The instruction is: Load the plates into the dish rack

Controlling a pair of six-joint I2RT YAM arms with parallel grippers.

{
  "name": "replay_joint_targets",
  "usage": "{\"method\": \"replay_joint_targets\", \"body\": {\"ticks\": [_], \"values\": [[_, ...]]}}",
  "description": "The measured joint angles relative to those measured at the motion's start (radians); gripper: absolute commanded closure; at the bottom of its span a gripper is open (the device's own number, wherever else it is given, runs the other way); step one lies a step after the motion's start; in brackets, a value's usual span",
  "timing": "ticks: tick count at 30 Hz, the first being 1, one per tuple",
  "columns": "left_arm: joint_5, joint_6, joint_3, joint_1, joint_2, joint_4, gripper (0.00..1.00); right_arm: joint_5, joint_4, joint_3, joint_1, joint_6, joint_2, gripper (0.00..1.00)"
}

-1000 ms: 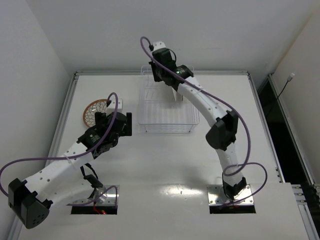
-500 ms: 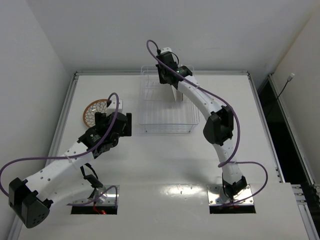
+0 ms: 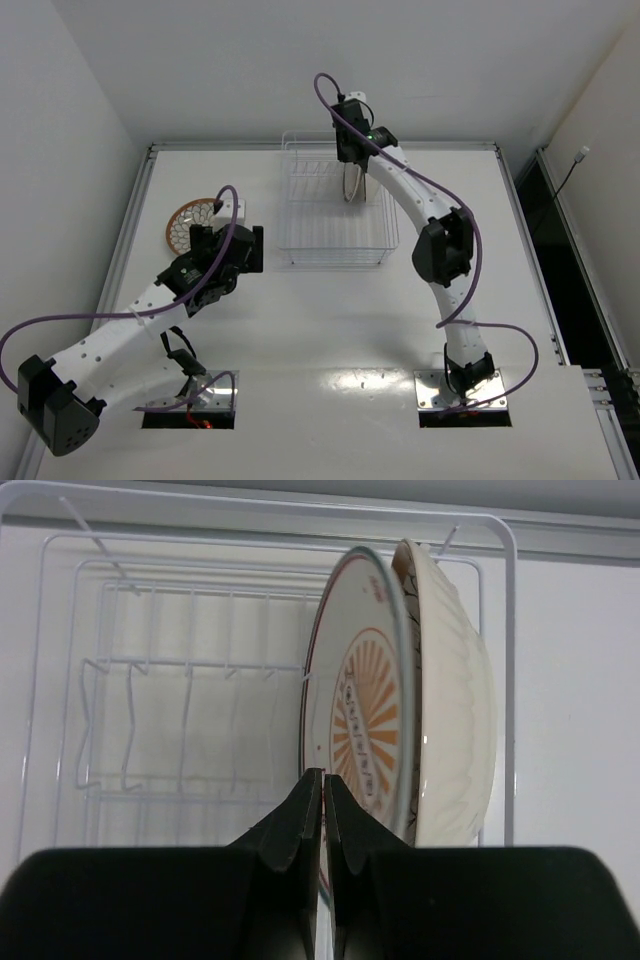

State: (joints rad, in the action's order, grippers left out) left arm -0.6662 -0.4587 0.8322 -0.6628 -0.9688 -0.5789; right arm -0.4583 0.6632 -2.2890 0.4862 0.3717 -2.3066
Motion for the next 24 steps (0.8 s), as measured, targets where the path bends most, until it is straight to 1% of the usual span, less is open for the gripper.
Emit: {"method": "replay_joint_targets", "body": {"ticks": [8, 9, 11, 12, 15, 18, 22, 24], "values": [[0.0, -0.003, 0.0, 0.0, -0.008, 0.0, 0.0, -0.004, 0.005, 0.013, 0.0, 0.008, 0.043, 0.98], [0.0, -0.003, 0.0, 0.0, -0.008, 0.0, 0.0, 0.009, 0.003, 0.025, 0.0, 0.01, 0.062, 0.94], [0.0, -0.003, 0.0, 0.0, -0.008, 0.0, 0.0, 0.061, -0.003, 0.076, 0.0, 0.016, 0.132, 0.9], [-0.002, -0.003, 0.0, 0.0, -0.01, 0.0, 0.0, 0.098, -0.011, 0.113, 0.0, 0.018, 0.177, 0.88], [-0.028, -0.019, 0.0, 0.0, -0.023, -0.01, 0.0, 0.213, -0.048, 0.264, 0.0, 0.029, 0.352, 0.88], [-0.087, -0.06, 0.002, 0.001, -0.04, -0.044, 0.0, 0.324, -0.089, 0.465, 0.0, 0.053, 0.569, 0.88], [-0.114, -0.062, 0.013, 0.048, -0.095, -0.051, 0.0, 0.453, -0.113, 0.72, 0.002, 0.082, 0.843, 0.81], [-0.113, -0.059, 0.053, 0.092, -0.163, -0.056, 0.0, 0.5, -0.102, 0.819, 0.001, 0.089, 0.947, 0.81]]}}
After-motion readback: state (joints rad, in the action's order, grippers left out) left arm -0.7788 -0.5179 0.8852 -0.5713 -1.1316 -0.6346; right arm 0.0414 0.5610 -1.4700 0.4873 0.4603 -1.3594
